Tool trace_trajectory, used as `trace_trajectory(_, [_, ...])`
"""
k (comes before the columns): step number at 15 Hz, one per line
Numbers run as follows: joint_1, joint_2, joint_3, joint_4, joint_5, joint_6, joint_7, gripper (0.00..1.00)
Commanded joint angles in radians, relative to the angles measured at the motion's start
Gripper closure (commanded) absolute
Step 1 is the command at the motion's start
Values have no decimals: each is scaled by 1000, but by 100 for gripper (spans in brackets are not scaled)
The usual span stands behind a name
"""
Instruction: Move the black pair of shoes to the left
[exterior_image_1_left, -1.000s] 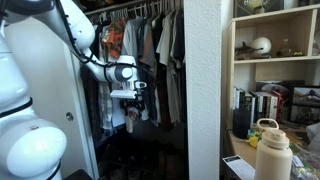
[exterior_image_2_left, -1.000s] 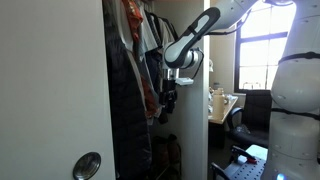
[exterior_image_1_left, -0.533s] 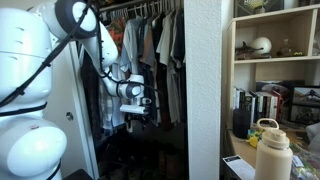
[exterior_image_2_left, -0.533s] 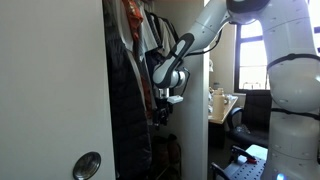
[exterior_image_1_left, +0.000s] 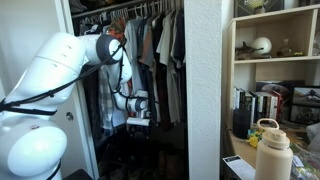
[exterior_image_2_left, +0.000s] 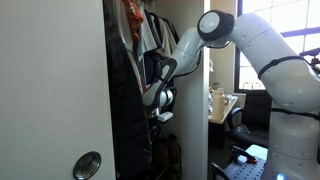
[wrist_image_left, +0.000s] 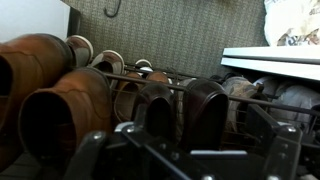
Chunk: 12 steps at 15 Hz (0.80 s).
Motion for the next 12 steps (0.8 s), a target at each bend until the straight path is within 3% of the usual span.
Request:
trace_trajectory(1, [2,102,23,120,0,0,26,0])
trace_trajectory(7, [-5,96,34,126,-7,1,22,0])
trace_trajectory(12, [1,218,41,189,-15,-1,3,0])
